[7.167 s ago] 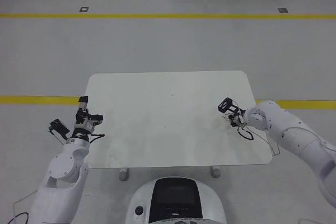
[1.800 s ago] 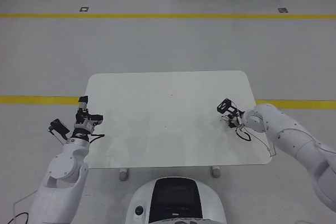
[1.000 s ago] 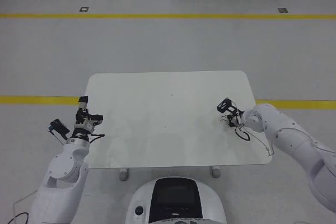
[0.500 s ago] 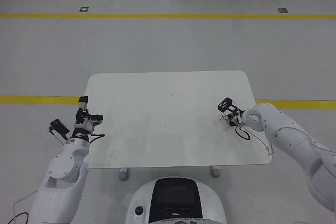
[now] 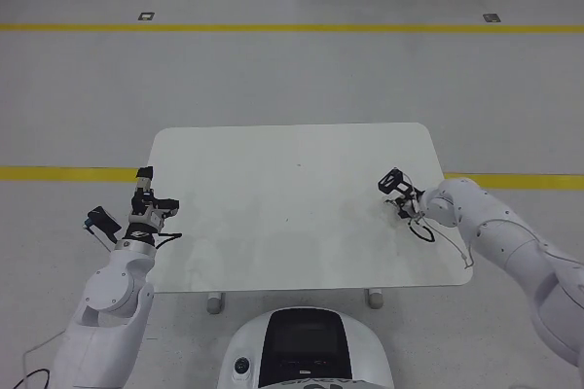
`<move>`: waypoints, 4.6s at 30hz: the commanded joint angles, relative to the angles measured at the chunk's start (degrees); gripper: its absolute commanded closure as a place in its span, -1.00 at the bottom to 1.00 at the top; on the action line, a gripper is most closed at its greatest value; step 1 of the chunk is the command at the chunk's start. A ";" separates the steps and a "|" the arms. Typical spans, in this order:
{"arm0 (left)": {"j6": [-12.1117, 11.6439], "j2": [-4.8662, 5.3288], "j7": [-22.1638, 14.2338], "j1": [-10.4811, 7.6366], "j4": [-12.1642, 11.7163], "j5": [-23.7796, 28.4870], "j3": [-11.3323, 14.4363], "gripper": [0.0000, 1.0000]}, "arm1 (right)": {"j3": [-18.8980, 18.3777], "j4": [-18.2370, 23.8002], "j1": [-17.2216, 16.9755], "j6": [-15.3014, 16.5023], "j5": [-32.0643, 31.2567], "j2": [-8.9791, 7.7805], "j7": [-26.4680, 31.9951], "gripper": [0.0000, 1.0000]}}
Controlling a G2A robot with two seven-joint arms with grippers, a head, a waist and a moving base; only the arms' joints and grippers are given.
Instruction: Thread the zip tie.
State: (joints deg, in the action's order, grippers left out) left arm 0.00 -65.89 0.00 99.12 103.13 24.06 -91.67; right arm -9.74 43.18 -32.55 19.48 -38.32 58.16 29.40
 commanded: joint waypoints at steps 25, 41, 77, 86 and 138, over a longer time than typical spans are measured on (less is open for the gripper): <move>0.00 0.00 0.00 0.00 0.00 0.00 0.00 -1.00 | 0.00 11.44 0.36 0.00 0.81 -9.35 -5.03 1.00; 0.00 0.00 0.00 0.00 0.00 0.00 0.00 -1.00 | 0.00 27.76 -3.38 0.00 5.92 -22.86 -22.67 1.00; 0.00 0.00 0.00 0.00 0.00 0.00 0.00 -1.00 | -0.82 44.51 -5.32 0.00 33.88 -25.60 -25.29 1.00; 0.00 0.00 0.00 0.00 0.00 0.00 0.00 -1.00 | -1.01 44.72 -5.65 0.00 34.47 -25.54 -25.73 1.00; 0.00 0.00 0.00 0.00 0.00 0.00 0.00 -1.00 | -51.55 34.45 -32.02 -7.96 83.01 -6.37 23.88 1.00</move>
State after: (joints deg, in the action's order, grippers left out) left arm 0.00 -65.89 0.00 99.12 103.13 24.06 -91.67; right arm -61.60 77.99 -65.21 11.49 45.40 51.57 54.89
